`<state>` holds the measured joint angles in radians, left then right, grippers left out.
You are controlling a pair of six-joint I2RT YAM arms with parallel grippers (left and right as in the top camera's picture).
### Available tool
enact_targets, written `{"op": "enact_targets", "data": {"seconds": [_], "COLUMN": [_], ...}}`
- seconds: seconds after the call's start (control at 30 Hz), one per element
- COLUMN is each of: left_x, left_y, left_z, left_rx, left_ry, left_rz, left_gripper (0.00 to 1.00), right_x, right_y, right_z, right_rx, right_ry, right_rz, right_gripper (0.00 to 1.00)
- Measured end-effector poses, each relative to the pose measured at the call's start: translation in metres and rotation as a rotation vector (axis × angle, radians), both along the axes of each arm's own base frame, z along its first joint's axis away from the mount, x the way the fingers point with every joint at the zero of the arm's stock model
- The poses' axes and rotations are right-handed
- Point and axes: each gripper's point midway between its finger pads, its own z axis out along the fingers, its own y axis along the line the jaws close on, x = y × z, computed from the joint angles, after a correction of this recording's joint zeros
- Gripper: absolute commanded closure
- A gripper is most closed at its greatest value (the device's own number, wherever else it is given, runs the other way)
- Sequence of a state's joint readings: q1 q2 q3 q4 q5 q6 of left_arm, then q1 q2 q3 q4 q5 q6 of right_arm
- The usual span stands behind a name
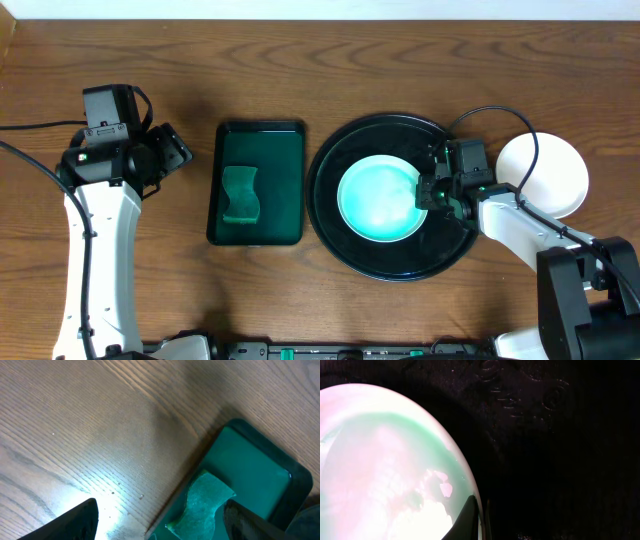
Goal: Clean dirty plates on tray and stack at the side
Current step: 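Slide the white plate up the black tray with the right gripper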
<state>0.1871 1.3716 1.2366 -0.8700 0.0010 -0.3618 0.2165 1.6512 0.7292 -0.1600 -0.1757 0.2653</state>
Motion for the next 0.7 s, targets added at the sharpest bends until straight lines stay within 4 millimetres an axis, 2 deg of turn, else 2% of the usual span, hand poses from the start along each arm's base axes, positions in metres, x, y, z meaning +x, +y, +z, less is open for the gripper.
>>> {"op": "enact_targets", "data": {"seconds": [0.57,0.7], "left_x": [0.000,0.000], "left_y": [0.000,0.000], "left_z": [0.000,0.000], "left_rx": [0.000,0.000], "left_ry": [0.000,0.000], "left_rz": [0.000,0.000], "left_gripper": [0.20,0.20], "right_x": [-0.004,-0.006], "right_y": [0.001,0.001], "right_z": [0.003,0.013], "right_rx": [0.004,0.016], "right_ry": [0.014,0.000], "right_rz": [0.003,-0.002], "right_gripper": [0.99,0.99]}}
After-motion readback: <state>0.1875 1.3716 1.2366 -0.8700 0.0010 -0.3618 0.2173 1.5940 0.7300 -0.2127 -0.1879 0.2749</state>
